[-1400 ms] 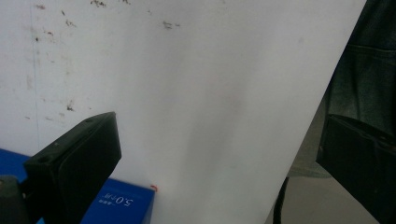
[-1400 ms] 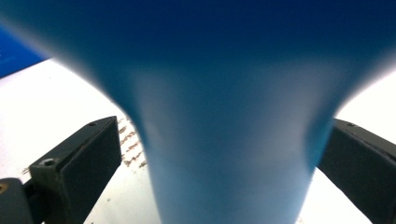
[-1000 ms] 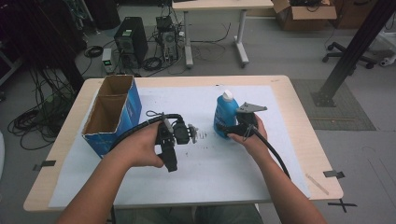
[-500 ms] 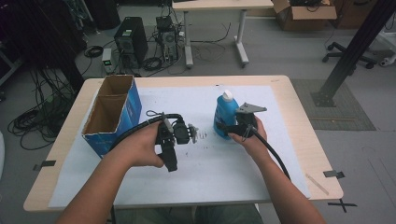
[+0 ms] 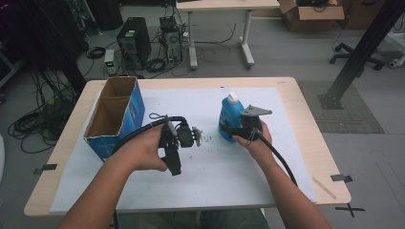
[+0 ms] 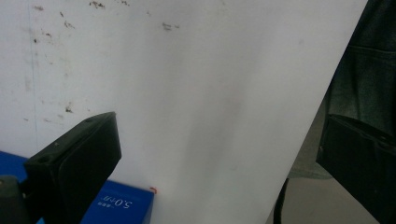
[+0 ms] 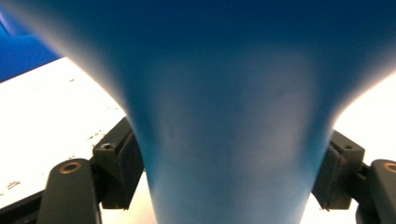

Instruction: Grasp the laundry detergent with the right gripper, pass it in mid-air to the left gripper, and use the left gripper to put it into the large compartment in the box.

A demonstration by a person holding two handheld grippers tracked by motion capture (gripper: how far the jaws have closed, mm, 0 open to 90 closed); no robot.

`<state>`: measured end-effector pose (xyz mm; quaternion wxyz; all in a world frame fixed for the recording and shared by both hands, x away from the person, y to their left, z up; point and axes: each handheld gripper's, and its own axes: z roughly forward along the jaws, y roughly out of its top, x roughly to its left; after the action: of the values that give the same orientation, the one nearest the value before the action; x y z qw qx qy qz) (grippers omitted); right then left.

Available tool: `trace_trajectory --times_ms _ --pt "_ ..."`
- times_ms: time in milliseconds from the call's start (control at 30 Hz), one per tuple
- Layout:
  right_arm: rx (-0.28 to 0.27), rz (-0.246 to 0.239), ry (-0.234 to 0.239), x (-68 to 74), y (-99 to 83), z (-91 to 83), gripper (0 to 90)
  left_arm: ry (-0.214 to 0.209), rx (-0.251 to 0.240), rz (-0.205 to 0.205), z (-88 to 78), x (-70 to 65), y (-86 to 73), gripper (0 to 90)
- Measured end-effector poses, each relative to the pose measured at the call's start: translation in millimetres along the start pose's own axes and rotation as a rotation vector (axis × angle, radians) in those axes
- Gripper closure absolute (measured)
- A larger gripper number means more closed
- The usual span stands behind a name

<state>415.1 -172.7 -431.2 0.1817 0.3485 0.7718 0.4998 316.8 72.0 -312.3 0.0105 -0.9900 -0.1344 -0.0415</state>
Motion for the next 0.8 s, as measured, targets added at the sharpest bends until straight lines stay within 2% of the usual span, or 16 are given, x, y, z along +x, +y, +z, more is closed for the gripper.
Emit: trace_trajectory --times_ms 367,433,600,733,800 --pt "0.001 0.001 -0.008 -0.4 -0.2 -0.1 31.8 -0.002 0.0 0.001 1.1 -0.4 1.0 0.2" --pt "-0.003 0.002 -0.006 -0.3 -0.6 0.1 36.0 -0.002 0.003 0.0 1.0 -0.6 1.2 0.2" --pt "-0.008 -0.001 -0.01 -0.3 -1.0 0.4 39.9 -0.003 0.004 0.001 0.8 -0.3 1.1 0.2" --pt "-0.012 -0.043 -0.034 2.5 -0.9 -0.1 43.0 -0.002 0.004 0.0 1.1 0.0 1.8 0.2" --pt "-0.008 -0.057 -0.031 2.5 -0.2 -0.7 44.4 -0.002 0.003 0.003 1.1 0.1 2.6 0.2"
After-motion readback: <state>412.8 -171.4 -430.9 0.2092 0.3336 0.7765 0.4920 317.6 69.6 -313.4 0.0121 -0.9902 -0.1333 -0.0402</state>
